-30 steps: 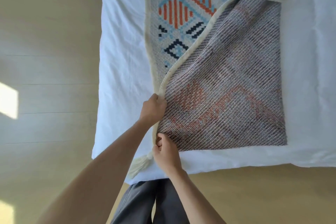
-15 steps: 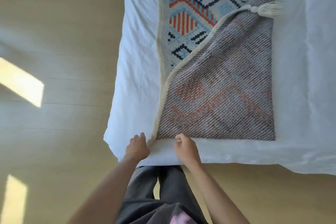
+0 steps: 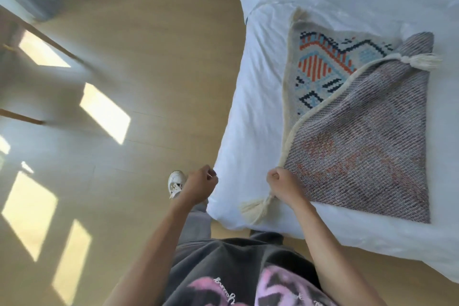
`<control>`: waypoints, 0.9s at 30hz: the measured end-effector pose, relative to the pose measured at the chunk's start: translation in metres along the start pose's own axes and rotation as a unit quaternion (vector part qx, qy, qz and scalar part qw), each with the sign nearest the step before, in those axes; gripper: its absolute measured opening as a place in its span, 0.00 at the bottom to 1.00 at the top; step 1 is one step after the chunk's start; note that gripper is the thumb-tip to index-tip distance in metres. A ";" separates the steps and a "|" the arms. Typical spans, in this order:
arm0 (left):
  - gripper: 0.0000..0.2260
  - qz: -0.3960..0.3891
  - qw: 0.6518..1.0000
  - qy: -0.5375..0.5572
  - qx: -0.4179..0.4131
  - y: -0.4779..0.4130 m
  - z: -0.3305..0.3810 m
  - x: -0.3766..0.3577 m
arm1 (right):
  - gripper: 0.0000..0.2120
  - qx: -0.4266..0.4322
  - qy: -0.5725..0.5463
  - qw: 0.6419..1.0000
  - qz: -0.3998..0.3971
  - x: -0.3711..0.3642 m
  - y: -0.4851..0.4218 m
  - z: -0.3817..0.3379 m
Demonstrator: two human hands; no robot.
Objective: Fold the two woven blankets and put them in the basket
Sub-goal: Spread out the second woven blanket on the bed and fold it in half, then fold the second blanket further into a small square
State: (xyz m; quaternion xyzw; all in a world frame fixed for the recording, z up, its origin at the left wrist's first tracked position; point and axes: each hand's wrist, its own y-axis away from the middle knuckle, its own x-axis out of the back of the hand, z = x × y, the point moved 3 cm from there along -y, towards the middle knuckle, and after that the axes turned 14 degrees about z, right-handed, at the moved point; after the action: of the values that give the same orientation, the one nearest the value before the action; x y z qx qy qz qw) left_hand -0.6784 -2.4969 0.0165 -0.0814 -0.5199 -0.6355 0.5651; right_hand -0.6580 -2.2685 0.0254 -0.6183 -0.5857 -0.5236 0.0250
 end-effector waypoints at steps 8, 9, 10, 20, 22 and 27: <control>0.03 -0.024 1.000 -0.014 -0.011 -0.086 -0.083 0.119 | 0.11 -0.055 -0.043 0.997 0.045 -0.067 0.001 -0.127; 0.04 -0.028 0.999 -0.013 -0.011 -0.097 -0.089 0.136 | 0.11 -0.060 -0.045 0.996 0.049 -0.074 0.002 -0.142; 0.04 -0.029 0.999 -0.009 -0.010 -0.109 -0.093 0.153 | 0.10 -0.063 -0.048 0.996 0.051 -0.079 0.002 -0.158; 0.04 -0.042 0.997 -0.010 -0.056 -0.198 -0.061 0.223 | 0.09 -0.099 -0.082 0.990 0.064 -0.085 -0.025 -0.234; 0.04 -0.071 0.995 -0.026 -0.071 -0.211 -0.042 0.221 | 0.10 -0.109 -0.090 0.987 0.076 -0.078 -0.036 -0.237; 0.05 -0.102 0.984 -0.082 -0.124 -0.256 0.019 0.214 | 0.13 -0.128 -0.086 0.984 0.088 -0.058 -0.080 -0.238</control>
State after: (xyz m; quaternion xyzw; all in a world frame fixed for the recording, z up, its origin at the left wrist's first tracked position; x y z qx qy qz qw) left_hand -0.9676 -2.6640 0.0279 -0.1488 -0.4875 -0.7405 0.4381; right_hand -0.8513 -2.4368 0.0471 -0.7082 -0.4571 -0.5348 -0.0591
